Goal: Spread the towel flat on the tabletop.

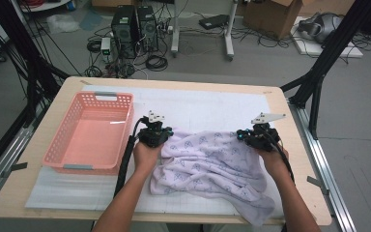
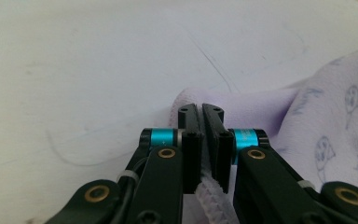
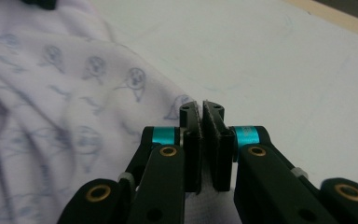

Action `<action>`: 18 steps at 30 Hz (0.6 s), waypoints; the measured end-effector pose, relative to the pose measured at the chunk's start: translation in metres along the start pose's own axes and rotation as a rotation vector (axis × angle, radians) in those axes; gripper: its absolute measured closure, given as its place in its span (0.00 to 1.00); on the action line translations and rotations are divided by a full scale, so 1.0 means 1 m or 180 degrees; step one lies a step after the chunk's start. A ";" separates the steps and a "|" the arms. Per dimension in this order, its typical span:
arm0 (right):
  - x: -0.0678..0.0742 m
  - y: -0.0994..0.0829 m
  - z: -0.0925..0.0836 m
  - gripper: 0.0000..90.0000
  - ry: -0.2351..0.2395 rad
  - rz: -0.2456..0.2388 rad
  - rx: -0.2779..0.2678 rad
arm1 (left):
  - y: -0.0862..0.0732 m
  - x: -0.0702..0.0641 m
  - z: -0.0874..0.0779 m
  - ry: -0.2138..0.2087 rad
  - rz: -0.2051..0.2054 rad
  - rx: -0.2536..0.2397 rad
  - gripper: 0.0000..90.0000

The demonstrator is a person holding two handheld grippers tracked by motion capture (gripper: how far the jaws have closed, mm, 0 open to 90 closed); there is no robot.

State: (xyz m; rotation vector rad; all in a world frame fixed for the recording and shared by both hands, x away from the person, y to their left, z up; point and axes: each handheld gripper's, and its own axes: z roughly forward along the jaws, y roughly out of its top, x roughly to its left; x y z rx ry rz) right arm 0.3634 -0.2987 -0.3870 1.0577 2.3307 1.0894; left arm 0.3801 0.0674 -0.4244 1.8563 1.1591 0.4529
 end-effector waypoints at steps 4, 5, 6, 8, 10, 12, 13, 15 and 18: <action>0.019 -0.012 -0.003 0.96 0.0196 -0.0088 0.0009 | -0.008 0.002 -0.003 0.0007 0.0066 0.0076 0.95; 0.023 -0.016 -0.002 0.96 0.0237 -0.0111 0.0049 | -0.012 0.002 -0.003 -0.0011 0.0070 0.0121 0.95; 0.028 -0.022 0.001 0.96 0.0269 -0.0137 0.0104 | -0.015 0.002 -0.002 -0.0013 0.0058 0.0130 0.95; 0.033 -0.030 0.004 0.96 0.0308 -0.0155 0.0195 | -0.023 0.002 -0.001 -0.0040 0.0052 0.0174 0.95; 0.038 -0.038 0.006 0.96 0.0316 -0.0164 0.0304 | -0.028 0.003 -0.001 -0.0058 0.0013 0.0176 0.95; 0.045 -0.049 0.009 0.96 0.0309 -0.0198 0.0394 | -0.030 0.004 -0.001 -0.0092 -0.0012 0.0179 0.95; 0.047 -0.054 0.009 0.96 0.0304 -0.0221 0.0367 | -0.030 0.005 -0.002 -0.0110 -0.0007 0.0181 0.95; 0.048 -0.060 0.006 0.95 0.0301 -0.0159 0.0258 | -0.030 0.005 -0.002 -0.0147 -0.0008 0.0158 0.95; 0.047 -0.063 0.002 0.82 0.0455 -0.0068 0.0197 | -0.029 0.005 -0.004 -0.0160 0.0062 0.0159 0.94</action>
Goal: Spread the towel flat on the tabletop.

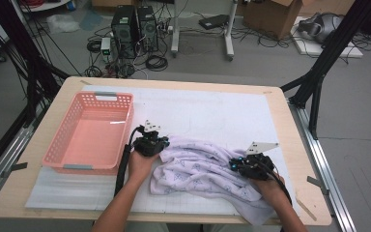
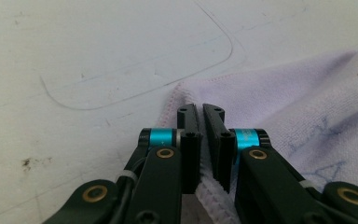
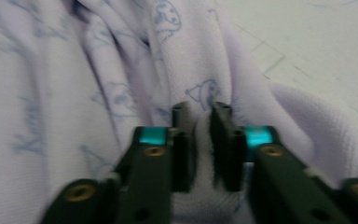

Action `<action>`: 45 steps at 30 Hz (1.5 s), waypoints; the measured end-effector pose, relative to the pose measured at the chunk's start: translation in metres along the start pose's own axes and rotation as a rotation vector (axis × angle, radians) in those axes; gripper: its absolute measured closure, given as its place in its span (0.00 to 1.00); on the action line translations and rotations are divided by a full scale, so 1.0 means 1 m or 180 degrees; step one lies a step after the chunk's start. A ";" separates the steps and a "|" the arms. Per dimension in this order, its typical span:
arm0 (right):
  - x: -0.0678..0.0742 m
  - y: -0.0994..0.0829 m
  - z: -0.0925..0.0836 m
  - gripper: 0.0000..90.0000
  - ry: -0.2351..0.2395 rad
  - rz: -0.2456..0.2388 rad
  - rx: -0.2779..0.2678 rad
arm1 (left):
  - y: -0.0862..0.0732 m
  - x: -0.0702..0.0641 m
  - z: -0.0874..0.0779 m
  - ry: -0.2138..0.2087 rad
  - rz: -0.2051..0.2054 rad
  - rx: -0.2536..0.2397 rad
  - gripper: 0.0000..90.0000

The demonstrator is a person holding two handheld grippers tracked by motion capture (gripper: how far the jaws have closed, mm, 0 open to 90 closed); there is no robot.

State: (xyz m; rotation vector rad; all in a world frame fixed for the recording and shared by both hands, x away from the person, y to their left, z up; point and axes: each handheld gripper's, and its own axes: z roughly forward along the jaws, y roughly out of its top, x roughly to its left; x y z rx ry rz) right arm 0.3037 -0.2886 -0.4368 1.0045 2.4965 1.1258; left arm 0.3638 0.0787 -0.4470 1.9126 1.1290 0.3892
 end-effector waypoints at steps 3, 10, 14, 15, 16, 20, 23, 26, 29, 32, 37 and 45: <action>-0.005 0.006 -0.008 0.72 0.0154 0.0115 -0.0086 | 0.000 0.000 0.000 -0.0002 0.0012 -0.0004 0.94; -0.038 0.029 -0.030 0.83 -0.0559 0.0239 -0.0344 | 0.000 -0.002 0.002 -0.0049 0.0000 -0.0022 0.94; -0.058 0.028 -0.013 0.78 -0.0509 0.0402 -0.0043 | 0.000 -0.001 0.001 -0.0082 0.0021 -0.0016 0.94; -0.061 0.028 -0.006 0.75 -0.0412 0.0434 0.0031 | 0.000 -0.001 0.001 -0.0094 0.0028 -0.0003 0.94; -0.062 0.027 0.001 0.72 -0.0284 0.0449 0.0102 | -0.001 -0.001 0.001 -0.0102 0.0016 0.0006 0.94; -0.061 0.026 0.019 0.86 -0.0099 0.0426 0.0319 | -0.001 -0.001 0.002 -0.0143 0.0036 0.0041 0.95; -0.056 0.031 0.020 0.96 -0.0127 0.0094 0.0421 | 0.004 0.001 -0.001 -0.0075 0.0051 -0.0056 0.95; -0.059 0.040 0.010 0.96 -0.0579 -0.0088 0.0207 | 0.016 0.006 -0.006 0.0022 0.0061 -0.0166 0.95; -0.070 0.046 -0.003 0.96 -0.1018 -0.0074 -0.0162 | 0.030 0.013 -0.006 0.0179 -0.0003 -0.0300 0.95; -0.083 0.049 -0.007 0.96 -0.1282 0.0062 -0.0423 | 0.040 0.018 0.000 0.0254 -0.0075 -0.0403 0.95; -0.110 0.060 0.004 0.96 -0.1530 0.0165 -0.0573 | 0.059 0.023 0.021 0.0308 -0.0081 -0.0477 0.95; -0.146 0.077 0.032 0.79 -0.1551 0.0490 -0.0490 | 0.076 0.039 0.048 0.0445 -0.0274 -0.0231 0.60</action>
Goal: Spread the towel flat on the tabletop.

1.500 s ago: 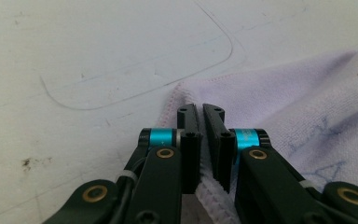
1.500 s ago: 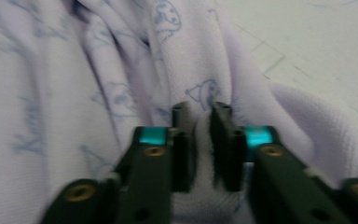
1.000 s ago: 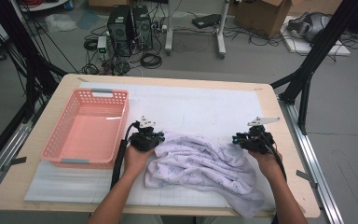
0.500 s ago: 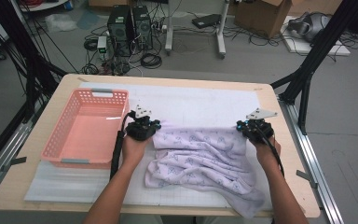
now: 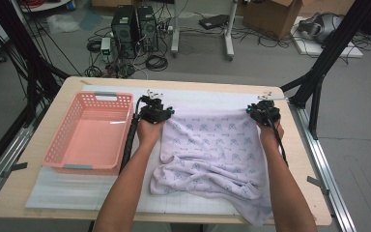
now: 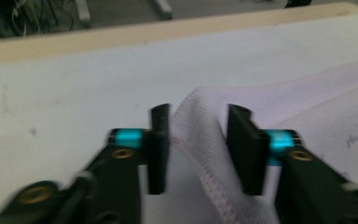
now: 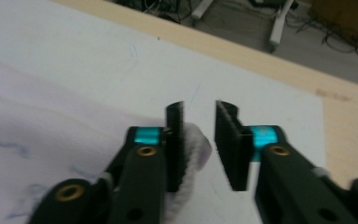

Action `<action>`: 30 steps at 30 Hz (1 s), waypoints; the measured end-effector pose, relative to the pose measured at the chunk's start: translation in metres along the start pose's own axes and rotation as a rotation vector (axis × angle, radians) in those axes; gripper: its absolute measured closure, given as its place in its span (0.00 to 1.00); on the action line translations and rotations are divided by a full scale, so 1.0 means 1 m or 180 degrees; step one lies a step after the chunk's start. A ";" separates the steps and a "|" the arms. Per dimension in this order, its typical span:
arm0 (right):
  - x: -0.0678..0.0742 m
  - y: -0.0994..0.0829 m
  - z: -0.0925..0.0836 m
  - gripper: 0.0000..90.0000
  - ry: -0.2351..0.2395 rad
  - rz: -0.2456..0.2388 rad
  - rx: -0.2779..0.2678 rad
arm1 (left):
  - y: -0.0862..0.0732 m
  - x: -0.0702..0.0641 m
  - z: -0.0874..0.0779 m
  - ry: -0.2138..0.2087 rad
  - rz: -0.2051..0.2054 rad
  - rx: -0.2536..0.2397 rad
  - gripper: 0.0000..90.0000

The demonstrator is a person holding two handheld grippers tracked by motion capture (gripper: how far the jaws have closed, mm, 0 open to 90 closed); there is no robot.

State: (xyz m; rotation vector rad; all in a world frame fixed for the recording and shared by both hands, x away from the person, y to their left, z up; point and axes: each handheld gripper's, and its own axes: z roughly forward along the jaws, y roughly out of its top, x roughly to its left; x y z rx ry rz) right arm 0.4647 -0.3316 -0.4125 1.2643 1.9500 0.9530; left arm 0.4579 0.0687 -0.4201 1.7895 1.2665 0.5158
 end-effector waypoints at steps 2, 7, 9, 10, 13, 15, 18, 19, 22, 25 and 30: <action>0.000 -0.002 0.001 0.74 0.0077 0.0070 0.0093 | -0.004 0.001 0.001 -0.0026 0.0009 0.0224 0.51; -0.005 -0.006 -0.019 0.72 0.0179 0.0153 0.0120 | -0.022 0.004 -0.009 -0.0037 -0.0024 0.0298 0.52; -0.010 -0.007 -0.029 0.72 0.0201 0.0300 0.0072 | -0.031 0.005 -0.012 -0.0073 -0.0051 0.0279 0.56; -0.012 -0.008 -0.032 0.72 0.0213 0.0325 0.0073 | -0.035 0.005 -0.012 -0.0083 -0.0074 0.0320 0.58; -0.010 -0.008 -0.035 0.70 0.0252 0.0156 0.0164 | -0.040 0.003 -0.011 -0.0127 -0.0064 0.0324 0.56; -0.009 -0.008 -0.035 0.66 0.0285 0.0154 0.0224 | -0.040 -0.002 -0.010 -0.0207 -0.0025 0.0319 0.56; -0.011 -0.005 -0.039 0.59 0.0254 0.0280 0.0015 | -0.041 -0.013 -0.008 -0.0129 0.0273 0.0339 0.66; -0.010 -0.003 -0.040 0.59 0.0193 0.0230 -0.0003 | -0.041 -0.015 -0.008 -0.0137 0.0393 0.0352 0.82; -0.012 0.002 -0.039 0.59 0.0143 0.0268 -0.0030 | -0.041 -0.017 -0.009 -0.0147 0.0372 0.0390 0.97; -0.020 0.003 -0.037 0.58 -0.0004 0.0365 0.0009 | -0.040 -0.015 -0.011 -0.0044 0.0250 0.0379 0.97; -0.028 -0.003 -0.028 0.58 -0.0257 0.0379 0.0235 | -0.045 -0.002 -0.019 0.0087 0.0167 0.0328 0.98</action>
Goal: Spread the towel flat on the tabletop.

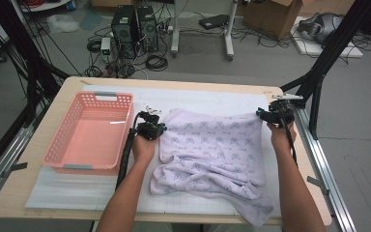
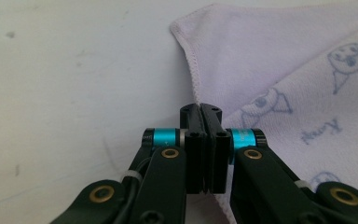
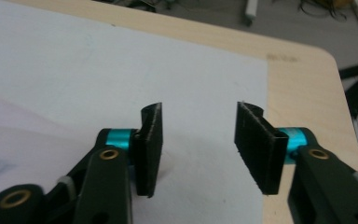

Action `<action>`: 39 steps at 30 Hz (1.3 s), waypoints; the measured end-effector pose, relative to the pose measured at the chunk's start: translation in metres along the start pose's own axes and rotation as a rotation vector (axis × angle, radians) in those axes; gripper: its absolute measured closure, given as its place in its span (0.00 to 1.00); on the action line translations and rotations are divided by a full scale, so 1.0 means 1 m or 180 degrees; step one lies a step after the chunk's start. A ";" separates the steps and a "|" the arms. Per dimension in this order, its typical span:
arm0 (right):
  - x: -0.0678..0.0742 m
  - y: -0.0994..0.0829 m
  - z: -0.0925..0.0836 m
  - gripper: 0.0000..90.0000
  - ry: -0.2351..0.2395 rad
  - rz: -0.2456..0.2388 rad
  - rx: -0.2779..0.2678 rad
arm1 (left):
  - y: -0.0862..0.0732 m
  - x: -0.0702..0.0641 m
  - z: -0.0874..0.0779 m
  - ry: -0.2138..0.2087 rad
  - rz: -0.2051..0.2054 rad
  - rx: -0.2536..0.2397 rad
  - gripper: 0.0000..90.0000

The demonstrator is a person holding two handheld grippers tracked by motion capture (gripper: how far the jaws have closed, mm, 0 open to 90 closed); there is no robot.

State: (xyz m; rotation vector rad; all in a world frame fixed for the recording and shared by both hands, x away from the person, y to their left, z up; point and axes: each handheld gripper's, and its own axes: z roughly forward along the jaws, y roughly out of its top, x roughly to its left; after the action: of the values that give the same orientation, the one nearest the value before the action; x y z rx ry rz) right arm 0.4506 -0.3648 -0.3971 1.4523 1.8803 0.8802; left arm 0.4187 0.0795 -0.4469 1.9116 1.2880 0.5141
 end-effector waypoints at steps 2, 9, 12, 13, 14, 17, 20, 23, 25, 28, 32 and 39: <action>-0.004 -0.004 0.004 0.57 0.0003 0.0142 0.0062 | -0.002 0.002 -0.001 -0.0015 -0.0039 -0.0029 0.98; -0.012 -0.004 -0.007 0.65 -0.0227 0.0186 -0.0135 | -0.002 0.002 -0.004 0.0018 -0.0015 -0.0068 0.98; -0.033 -0.004 -0.022 0.65 -0.0261 0.0506 -0.0333 | -0.003 0.001 -0.004 -0.0092 -0.0044 -0.0094 0.97; -0.035 -0.004 -0.024 0.65 -0.0221 0.0475 -0.0291 | -0.004 0.000 -0.004 -0.0088 -0.0049 -0.0114 0.96; -0.035 -0.005 -0.025 0.64 -0.0172 0.0413 -0.0259 | -0.004 0.000 -0.004 -0.0112 -0.0081 -0.0142 0.90; -0.032 -0.010 -0.028 0.62 0.0027 0.0312 -0.0217 | -0.007 0.000 -0.005 -0.0253 -0.0204 -0.0133 0.66; -0.022 -0.019 -0.031 0.59 0.0305 0.0214 -0.0124 | -0.011 -0.004 -0.008 -0.0357 -0.0135 -0.0091 0.58; -0.009 -0.029 -0.033 0.59 0.0570 0.0052 -0.0004 | -0.011 -0.008 -0.011 -0.0422 -0.0078 -0.0008 0.55; 0.002 -0.036 -0.034 0.58 0.0787 -0.0027 0.0061 | -0.011 -0.011 -0.012 -0.0476 -0.0057 0.0026 0.55; 0.019 -0.045 -0.027 0.56 0.1084 -0.0096 0.0444 | -0.011 -0.016 -0.011 -0.0459 0.0033 0.0041 0.57; 0.034 -0.050 -0.015 0.71 0.1098 -0.0275 0.0678 | -0.009 -0.018 -0.012 -0.0350 -0.0057 0.0114 0.95; 0.036 -0.044 0.003 0.98 0.0920 -0.0447 0.0471 | 0.000 -0.010 -0.008 -0.0090 -0.0131 -0.0174 0.96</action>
State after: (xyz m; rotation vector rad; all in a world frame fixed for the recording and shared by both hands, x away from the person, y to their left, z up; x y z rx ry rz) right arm 0.4195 -0.3372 -0.4359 1.3121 2.2734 0.9400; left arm 0.4095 0.0735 -0.4415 1.8375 1.2798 0.4948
